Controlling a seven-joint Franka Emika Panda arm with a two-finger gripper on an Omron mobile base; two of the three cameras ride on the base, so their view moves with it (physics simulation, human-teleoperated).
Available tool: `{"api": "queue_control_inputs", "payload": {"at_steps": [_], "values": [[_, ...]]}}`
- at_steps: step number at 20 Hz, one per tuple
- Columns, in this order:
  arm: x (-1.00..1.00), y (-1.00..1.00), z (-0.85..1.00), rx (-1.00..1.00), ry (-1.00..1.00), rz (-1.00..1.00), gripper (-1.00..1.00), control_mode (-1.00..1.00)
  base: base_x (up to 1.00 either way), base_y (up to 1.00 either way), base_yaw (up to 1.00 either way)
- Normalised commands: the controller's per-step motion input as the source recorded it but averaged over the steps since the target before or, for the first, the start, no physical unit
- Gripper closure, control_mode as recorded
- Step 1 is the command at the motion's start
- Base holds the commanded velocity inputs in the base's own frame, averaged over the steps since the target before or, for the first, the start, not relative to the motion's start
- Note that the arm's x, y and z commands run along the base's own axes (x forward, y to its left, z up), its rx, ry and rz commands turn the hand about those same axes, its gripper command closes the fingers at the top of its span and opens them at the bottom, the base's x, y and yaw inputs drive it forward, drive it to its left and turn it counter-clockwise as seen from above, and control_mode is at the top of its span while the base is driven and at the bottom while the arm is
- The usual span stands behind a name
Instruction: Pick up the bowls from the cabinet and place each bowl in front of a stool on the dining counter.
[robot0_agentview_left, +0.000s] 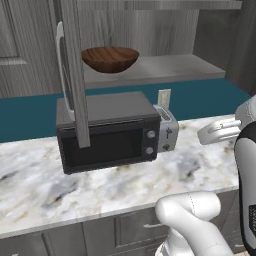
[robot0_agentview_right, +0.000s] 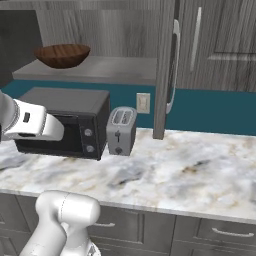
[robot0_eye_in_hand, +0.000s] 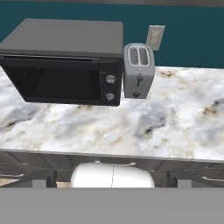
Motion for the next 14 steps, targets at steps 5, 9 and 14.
{"api": "queue_control_inputs", "payload": {"at_steps": [5, 9, 14], "values": [[0.0, 0.0, 0.0, 0.0, 0.01, 0.0, -1.0, -1.0, 0.0, 0.0, 0.0], [-0.01, 0.0, 0.0, 0.02, -0.07, 0.0, -1.0, -1.0, 0.0, 0.0, 0.0], [-0.21, 0.0, 0.26, 0.1, -0.11, 0.0, -1.0, -1.0, 0.0, 0.0, 0.0]]}}
